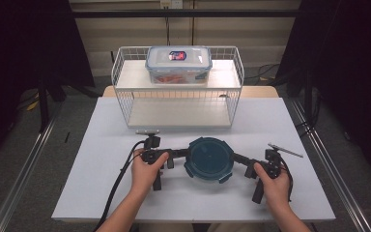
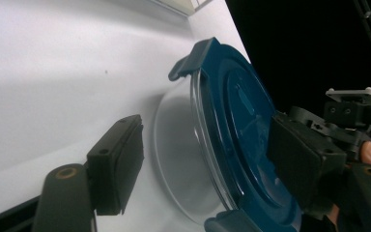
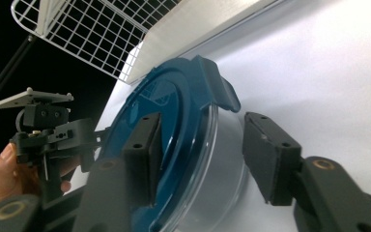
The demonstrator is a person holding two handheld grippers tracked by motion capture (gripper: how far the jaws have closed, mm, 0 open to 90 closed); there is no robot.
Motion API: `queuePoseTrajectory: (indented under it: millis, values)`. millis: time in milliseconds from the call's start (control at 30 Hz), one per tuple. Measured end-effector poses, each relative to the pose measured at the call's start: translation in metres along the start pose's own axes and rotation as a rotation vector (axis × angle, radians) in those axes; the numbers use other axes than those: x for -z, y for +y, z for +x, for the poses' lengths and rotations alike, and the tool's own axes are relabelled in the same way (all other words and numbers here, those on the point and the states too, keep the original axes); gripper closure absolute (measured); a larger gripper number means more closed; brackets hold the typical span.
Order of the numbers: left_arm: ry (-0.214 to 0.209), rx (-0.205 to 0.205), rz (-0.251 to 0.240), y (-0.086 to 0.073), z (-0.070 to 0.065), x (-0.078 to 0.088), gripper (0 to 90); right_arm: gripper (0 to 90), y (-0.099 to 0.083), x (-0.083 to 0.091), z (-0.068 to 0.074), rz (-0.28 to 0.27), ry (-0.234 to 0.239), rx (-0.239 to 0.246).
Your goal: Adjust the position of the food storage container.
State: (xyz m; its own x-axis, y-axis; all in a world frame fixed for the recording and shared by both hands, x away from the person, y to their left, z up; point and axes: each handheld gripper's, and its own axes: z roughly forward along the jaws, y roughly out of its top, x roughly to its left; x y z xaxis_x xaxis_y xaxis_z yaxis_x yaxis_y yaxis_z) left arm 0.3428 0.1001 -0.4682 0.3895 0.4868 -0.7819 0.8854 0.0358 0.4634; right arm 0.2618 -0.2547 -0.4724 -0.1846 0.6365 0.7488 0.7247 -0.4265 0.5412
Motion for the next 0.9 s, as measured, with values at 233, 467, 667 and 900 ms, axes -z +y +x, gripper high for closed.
queuePoseTrajectory:
  millis: [233, 467, 667, 900]
  values:
    - [-0.010, 0.031, 0.019, -0.0013, 0.0001, -0.0031, 35.4, 55.7, -0.0021, -0.0015, -0.0018, 0.012, 0.004, -0.020]
    - [-0.009, 0.035, 0.043, -0.0020, 0.0004, -0.0049, 41.2, 60.0, -0.0035, -0.0027, -0.0025, 0.022, 0.005, -0.048]
    - [-0.024, 0.057, 0.045, -0.0027, -0.0010, -0.0057, 47.8, 62.7, -0.0048, -0.0031, -0.0028, 0.024, 0.018, -0.066]
    - [-0.044, 0.080, 0.047, -0.0035, -0.0012, -0.0067, 53.7, 67.5, -0.0056, -0.0036, -0.0018, 0.021, 0.031, -0.084]
